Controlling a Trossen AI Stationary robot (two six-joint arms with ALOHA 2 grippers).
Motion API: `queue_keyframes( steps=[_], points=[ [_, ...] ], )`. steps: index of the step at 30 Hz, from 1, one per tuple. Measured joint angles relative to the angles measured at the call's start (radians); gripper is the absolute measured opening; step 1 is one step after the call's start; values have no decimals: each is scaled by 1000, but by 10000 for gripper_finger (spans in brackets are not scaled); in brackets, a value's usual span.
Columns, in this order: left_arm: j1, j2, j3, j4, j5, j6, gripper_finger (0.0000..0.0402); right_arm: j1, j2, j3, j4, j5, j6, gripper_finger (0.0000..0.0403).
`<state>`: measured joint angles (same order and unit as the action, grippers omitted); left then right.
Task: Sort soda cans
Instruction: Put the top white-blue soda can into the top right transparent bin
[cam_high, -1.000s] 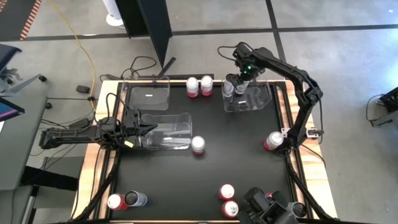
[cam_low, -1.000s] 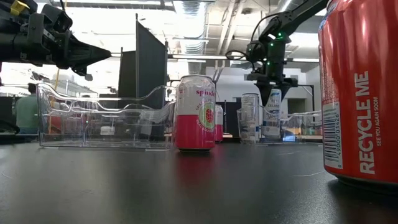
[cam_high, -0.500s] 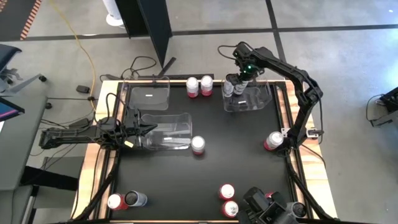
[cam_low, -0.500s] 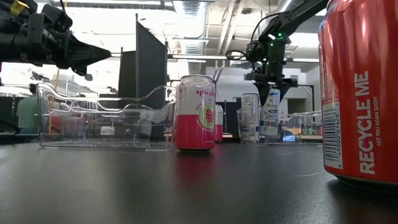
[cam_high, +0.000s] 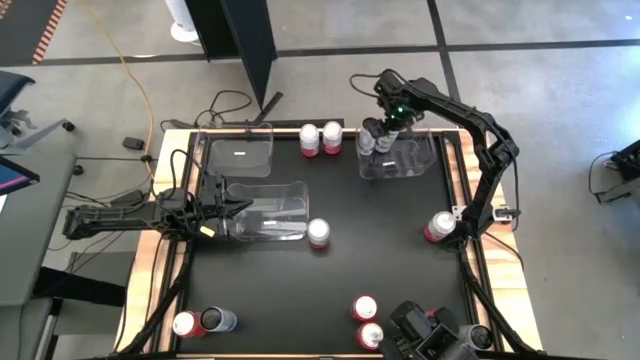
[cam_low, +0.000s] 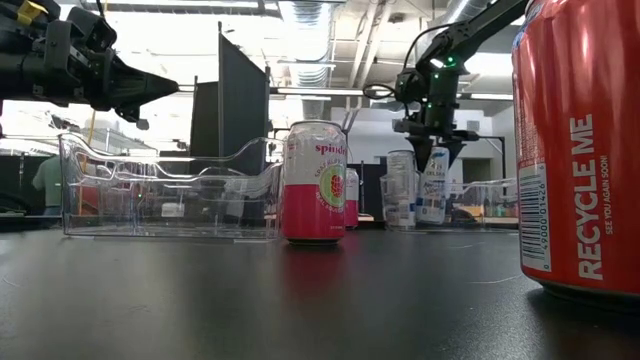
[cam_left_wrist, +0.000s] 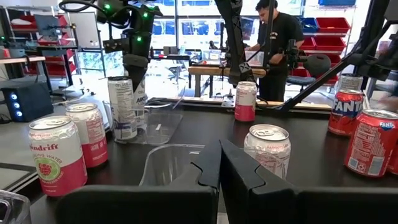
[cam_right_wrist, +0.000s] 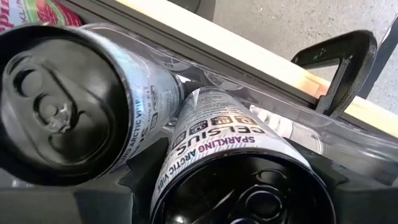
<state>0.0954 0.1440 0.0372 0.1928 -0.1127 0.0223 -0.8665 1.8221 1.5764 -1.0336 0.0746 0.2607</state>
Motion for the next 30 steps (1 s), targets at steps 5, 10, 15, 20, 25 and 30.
queue_keyframes(
  steps=[5, 10, 15, 20, 25, 30],
  points=[
    [0, 0, 0, 0, 0, 0, 0, 0, 0, 0, 19, 3, -1, 307],
    [0, 0, 0, 0, 0, 0, 0, 1, -3, 0, 33, 6, -2, 322],
    [0, 0, 0, 0, 0, 0, 0, 1, -3, 0, 29, 6, -2, 323],
    [0, 0, 0, 0, 0, 0, 0, 2, -3, 0, 26, 6, -4, 324],
    [0, 0, 0, 0, 0, 0, 0, 2, -3, 0, 13, 5, -8, 324],
    [0, 0, 0, 0, 0, 0, 0, 6, -3, 9, 7, 6, -28, 324]
  ],
)
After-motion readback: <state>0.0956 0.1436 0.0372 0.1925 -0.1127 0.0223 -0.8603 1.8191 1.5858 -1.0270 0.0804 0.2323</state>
